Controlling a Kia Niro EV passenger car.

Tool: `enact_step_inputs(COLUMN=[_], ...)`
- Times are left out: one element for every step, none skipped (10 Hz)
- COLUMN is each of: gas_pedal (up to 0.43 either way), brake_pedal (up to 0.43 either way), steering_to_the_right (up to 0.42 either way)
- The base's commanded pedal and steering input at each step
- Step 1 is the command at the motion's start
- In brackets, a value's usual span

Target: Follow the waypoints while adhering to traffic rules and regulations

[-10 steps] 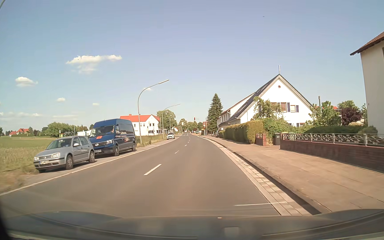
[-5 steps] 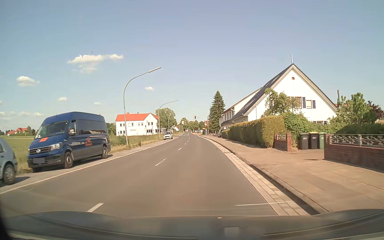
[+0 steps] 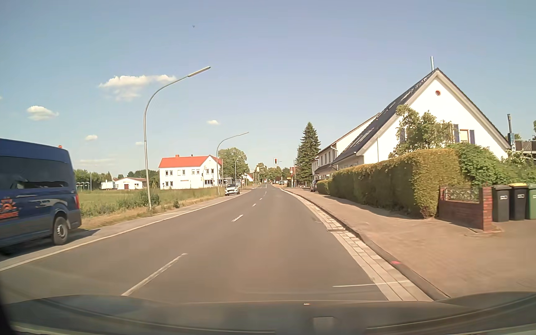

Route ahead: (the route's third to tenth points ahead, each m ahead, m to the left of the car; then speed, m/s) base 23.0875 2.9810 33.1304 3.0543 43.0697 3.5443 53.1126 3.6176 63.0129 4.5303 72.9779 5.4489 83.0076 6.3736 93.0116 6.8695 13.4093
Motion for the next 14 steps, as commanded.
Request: enact_step_inputs(gas_pedal=[0.157, 0.157, 0.157, 0.157, 0.157, 0.15, 0.087, 0.028, 0.028, 0.0, 0.0, 0.0, 0.0, 0.0], brake_pedal=[0.006, 0.006, 0.006, 0.006, 0.006, 0.006, 0.006, 0.006, 0.006, 0.006, 0.006, 0.006, 0.006, 0.006], steering_to_the_right=[-0.008, -0.008, -0.006, -0.005, -0.005, -0.005, -0.005, -0.004, -0.002, -0.002, -0.002, -0.002, -0.002, -0.002])
